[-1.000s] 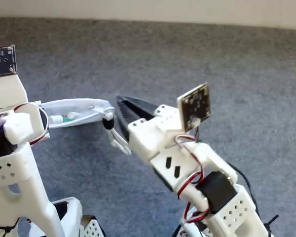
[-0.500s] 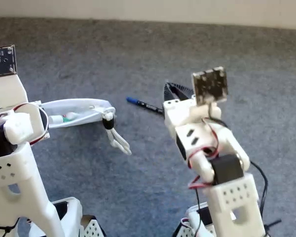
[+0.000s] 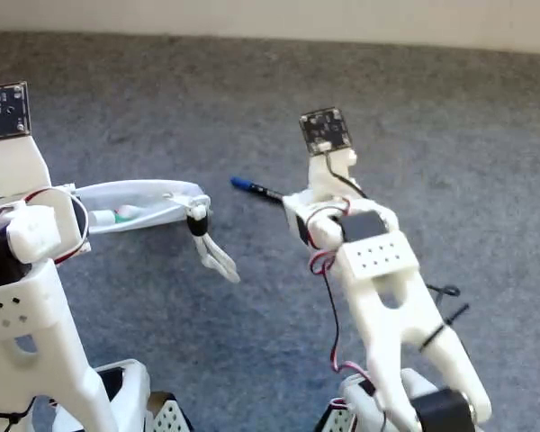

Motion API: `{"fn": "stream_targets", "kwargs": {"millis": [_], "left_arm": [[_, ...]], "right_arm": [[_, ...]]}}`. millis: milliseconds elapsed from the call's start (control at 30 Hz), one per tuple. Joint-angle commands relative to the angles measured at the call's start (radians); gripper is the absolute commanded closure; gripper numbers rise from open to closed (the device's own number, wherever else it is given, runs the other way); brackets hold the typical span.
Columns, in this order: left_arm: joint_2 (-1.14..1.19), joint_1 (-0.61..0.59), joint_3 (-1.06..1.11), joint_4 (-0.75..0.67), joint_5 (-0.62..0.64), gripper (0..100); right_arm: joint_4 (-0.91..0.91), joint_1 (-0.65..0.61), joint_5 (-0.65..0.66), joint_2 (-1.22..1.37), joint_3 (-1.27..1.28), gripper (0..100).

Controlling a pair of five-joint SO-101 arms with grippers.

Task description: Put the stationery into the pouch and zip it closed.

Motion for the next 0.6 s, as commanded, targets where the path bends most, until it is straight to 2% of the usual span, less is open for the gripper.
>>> {"fn": "stream_targets", "kwargs": {"millis": [0, 167, 567], "left_arm": [[0.016, 0.008, 0.012, 0.008, -0.009, 100], [0.016, 0.008, 0.024, 0.003, -0.009, 100], [0.016, 0.008, 0.025, 0.003, -0.009, 100]], "right_arm": [[-0.001, 0.028, 0.011, 0.071, -0.102, 77.9], [-0.001, 0.038, 0.138, 0.239, -0.186, 77.9], [0.002, 0.038, 0.242, 0.619, -0.401, 78.2]]}}
